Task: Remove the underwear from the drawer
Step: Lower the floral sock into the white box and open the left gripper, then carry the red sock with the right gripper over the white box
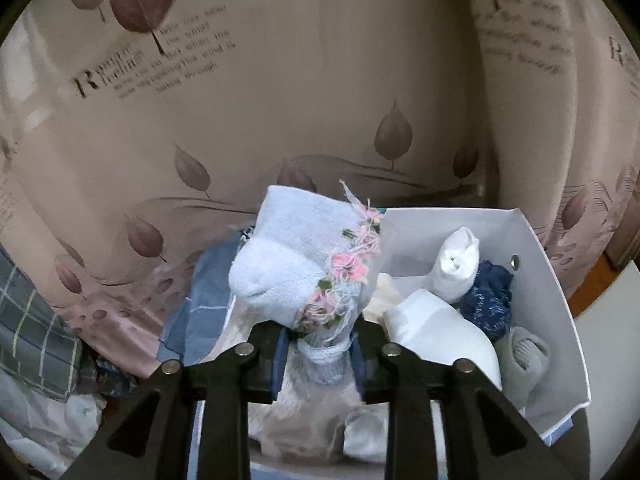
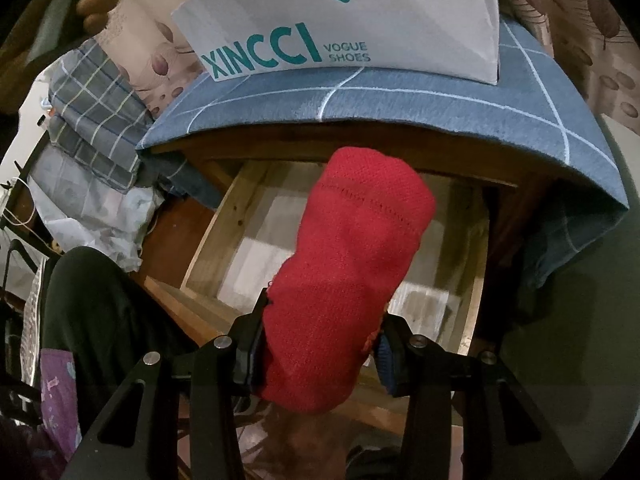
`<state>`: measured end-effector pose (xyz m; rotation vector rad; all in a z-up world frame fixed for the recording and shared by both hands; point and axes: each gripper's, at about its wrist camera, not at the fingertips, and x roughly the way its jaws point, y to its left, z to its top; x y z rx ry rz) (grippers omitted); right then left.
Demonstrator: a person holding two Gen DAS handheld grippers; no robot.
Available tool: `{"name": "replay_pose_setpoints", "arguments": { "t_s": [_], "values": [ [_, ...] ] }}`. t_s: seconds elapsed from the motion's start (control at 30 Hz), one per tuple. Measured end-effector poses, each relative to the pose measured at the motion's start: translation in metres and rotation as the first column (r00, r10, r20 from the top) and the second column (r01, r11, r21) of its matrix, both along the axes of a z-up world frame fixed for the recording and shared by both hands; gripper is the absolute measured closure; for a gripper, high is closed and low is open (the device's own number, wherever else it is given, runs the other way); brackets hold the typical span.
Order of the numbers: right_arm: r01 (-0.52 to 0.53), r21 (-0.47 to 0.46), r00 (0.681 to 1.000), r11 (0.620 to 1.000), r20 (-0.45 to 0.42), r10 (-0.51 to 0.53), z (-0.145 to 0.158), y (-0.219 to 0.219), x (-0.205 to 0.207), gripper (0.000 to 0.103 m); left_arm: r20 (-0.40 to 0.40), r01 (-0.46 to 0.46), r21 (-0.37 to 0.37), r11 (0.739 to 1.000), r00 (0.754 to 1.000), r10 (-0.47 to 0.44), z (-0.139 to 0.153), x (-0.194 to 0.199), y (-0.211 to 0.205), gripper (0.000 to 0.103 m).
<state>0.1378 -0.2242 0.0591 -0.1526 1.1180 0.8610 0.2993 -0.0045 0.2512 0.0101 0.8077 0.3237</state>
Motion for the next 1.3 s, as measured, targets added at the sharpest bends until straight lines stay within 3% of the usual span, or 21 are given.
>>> {"name": "replay_pose_setpoints", "arguments": {
  "t_s": [0.2,0.3,0.43,0.6,0.83,1.03,1.3],
  "values": [
    [-0.007,-0.017,1.000,1.000,-0.006,0.007,-0.003,0.003,0.000,0.061,-0.048,-0.024,-0.021,0.999,0.999,0.023,-0.015,0.018,0.010,0.059],
    [-0.006,-0.022,1.000,1.000,-0.010,0.006,-0.005,0.004,0.001,0.061,-0.046,-0.036,0.013,0.999,0.998,0.037,-0.017,0.018,0.010,0.052],
    [-0.005,-0.026,1.000,1.000,-0.011,0.004,-0.006,0.004,0.002,0.061,0.012,-0.032,0.065,0.997,0.999,0.032,-0.011,0.004,0.006,0.045],
    [0.000,-0.024,1.000,1.000,-0.001,0.000,-0.005,0.003,0.001,0.061,0.113,0.012,-0.021,1.000,0.994,-0.009,0.007,-0.029,0.011,0.043],
    [-0.003,-0.014,1.000,1.000,0.016,0.003,-0.003,0.002,0.000,0.061,0.178,0.075,-0.030,0.997,0.982,-0.069,0.014,-0.091,0.002,0.041],
    [-0.004,0.020,0.999,1.000,0.043,0.003,0.006,-0.002,-0.002,0.061,0.150,0.098,-0.061,0.993,0.985,-0.088,-0.020,-0.155,0.002,0.041],
    [-0.011,0.121,0.995,0.993,0.095,-0.001,0.042,-0.014,-0.018,0.061,0.058,0.098,-0.087,0.991,0.994,-0.094,-0.094,-0.223,0.009,0.041]
  ]
}}
